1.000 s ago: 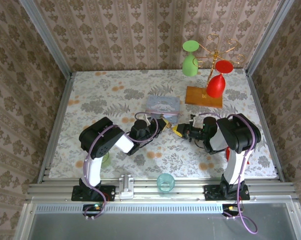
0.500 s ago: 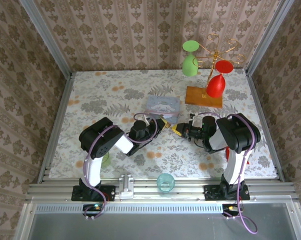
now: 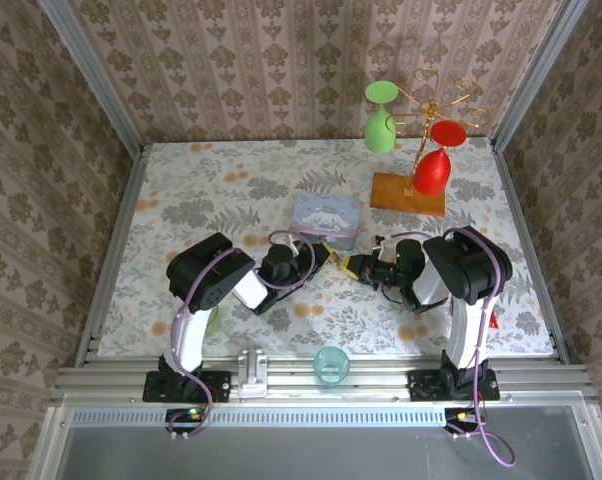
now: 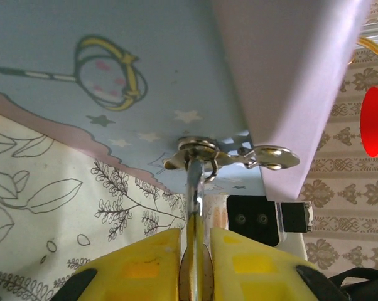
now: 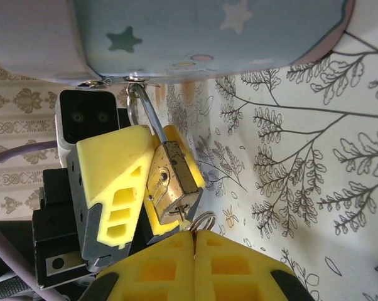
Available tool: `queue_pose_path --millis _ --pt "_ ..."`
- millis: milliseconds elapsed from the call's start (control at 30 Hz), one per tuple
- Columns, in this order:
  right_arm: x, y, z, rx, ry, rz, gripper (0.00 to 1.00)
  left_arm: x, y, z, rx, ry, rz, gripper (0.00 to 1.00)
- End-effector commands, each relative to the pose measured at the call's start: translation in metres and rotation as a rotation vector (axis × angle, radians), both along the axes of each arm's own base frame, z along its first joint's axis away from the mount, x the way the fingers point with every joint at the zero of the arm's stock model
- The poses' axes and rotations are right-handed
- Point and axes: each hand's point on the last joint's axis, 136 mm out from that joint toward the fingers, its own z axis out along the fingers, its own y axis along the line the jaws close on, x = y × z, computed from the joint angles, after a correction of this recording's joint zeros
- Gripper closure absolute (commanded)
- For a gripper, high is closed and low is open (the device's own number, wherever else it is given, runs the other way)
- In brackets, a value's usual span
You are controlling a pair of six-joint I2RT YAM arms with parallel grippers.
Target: Unlock the padlock with the key
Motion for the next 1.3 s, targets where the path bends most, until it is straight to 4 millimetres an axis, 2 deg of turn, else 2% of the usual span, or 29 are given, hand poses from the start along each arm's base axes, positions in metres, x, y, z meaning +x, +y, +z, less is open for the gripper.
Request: queue_pose_path --millis 0,133,267,433,500,567,633,733,833,967,1033,1267 --pt "0.000 0.007 -0.002 -0.011 -0.032 0.017 0.95 -0.009 -0.006 -0.004 0.012 -0.029 -0.062 0.80" --pt "-0.001 0.009 -0.002 -0.011 -0.032 0.021 0.95 -0.006 -0.004 -0.009 0.029 -0.036 -0.063 0.71" --pt "-0.003 0.008 -0.004 -0.015 -0.028 0.021 0.95 -0.003 -0.003 -0.016 0.039 -0.030 -0.059 0.80" --pt "-0.005 0.006 -0.004 -0.022 -0.031 0.016 0.94 0.000 -0.001 -0.009 0.041 -0.054 -0.051 0.85" --pt "-0.006 0.006 -0.003 -0.032 -0.047 0.017 0.90 0.001 0.000 -0.007 0.037 -0.056 -0.048 0.88" --pt "-0.007 0.003 -0.002 -0.067 -0.083 0.022 0.78 0.002 0.001 -0.005 0.028 -0.049 -0.043 0.89" --pt "-0.009 -0.005 -0.010 -0.159 -0.098 0.015 0.69 0.003 0.001 -0.002 0.020 -0.049 -0.043 0.90" --pt "-0.012 -0.002 -0.012 -0.289 -0.119 0.066 0.68 0.002 0.003 0.004 0.012 -0.055 -0.039 0.91" --pt "-0.013 0.014 0.007 -0.310 -0.189 0.128 0.68 0.001 0.003 0.006 0.002 -0.048 -0.038 0.92" --pt "-0.012 0.006 -0.010 -0.553 -0.150 0.156 0.70 0.000 0.001 0.013 -0.019 -0.042 -0.036 0.92" --pt "-0.013 0.006 -0.011 -0.566 -0.148 0.161 0.70 0.001 0.001 0.019 -0.022 -0.060 -0.037 0.92" --pt "-0.015 -0.002 -0.003 -0.613 -0.181 0.158 0.69 -0.002 0.001 0.018 -0.027 -0.049 -0.037 0.92"
